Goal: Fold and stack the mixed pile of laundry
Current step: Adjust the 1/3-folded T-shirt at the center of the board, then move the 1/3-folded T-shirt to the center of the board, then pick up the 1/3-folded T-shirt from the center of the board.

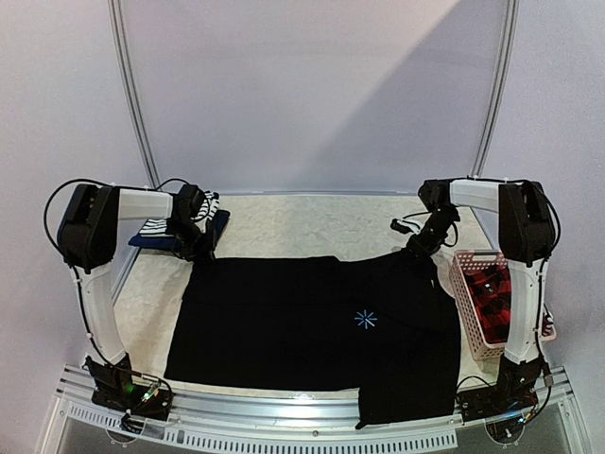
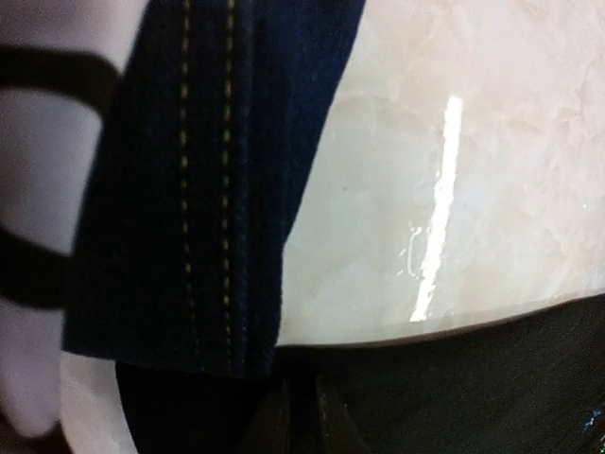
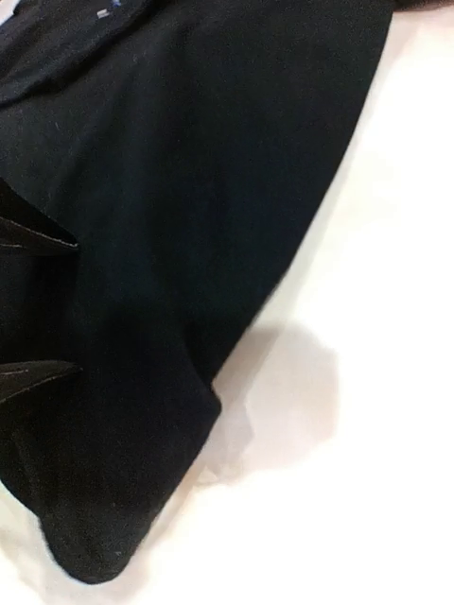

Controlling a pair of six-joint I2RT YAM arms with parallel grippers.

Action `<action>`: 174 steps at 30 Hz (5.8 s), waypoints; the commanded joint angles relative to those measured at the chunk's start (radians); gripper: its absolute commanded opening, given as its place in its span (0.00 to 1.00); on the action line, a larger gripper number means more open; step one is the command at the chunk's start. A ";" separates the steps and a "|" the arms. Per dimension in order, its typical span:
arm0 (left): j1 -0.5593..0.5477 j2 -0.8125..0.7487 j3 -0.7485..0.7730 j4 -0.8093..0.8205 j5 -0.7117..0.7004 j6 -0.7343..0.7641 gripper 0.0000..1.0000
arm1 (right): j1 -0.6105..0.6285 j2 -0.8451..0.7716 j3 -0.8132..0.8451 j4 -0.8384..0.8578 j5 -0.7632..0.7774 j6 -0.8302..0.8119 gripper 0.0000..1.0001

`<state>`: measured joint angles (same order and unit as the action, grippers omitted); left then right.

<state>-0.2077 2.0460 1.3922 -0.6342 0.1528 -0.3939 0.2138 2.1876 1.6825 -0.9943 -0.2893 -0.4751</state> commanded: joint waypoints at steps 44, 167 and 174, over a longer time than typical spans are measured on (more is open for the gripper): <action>-0.239 -0.374 -0.157 0.048 -0.122 -0.099 0.19 | 0.035 -0.039 -0.123 -0.111 -0.246 0.046 0.44; -0.696 -0.864 -0.540 -0.576 -0.288 0.856 0.34 | 0.057 -0.864 -0.613 -0.162 -0.216 -0.431 0.48; -0.745 -0.824 -0.600 -0.556 -0.318 0.873 0.36 | 0.065 -0.862 -0.606 -0.172 -0.237 -0.422 0.48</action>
<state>-0.9318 1.2011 0.8108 -1.2217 -0.1513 0.4576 0.2684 1.3224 1.0534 -1.1454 -0.4892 -0.8848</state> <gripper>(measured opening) 0.361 0.482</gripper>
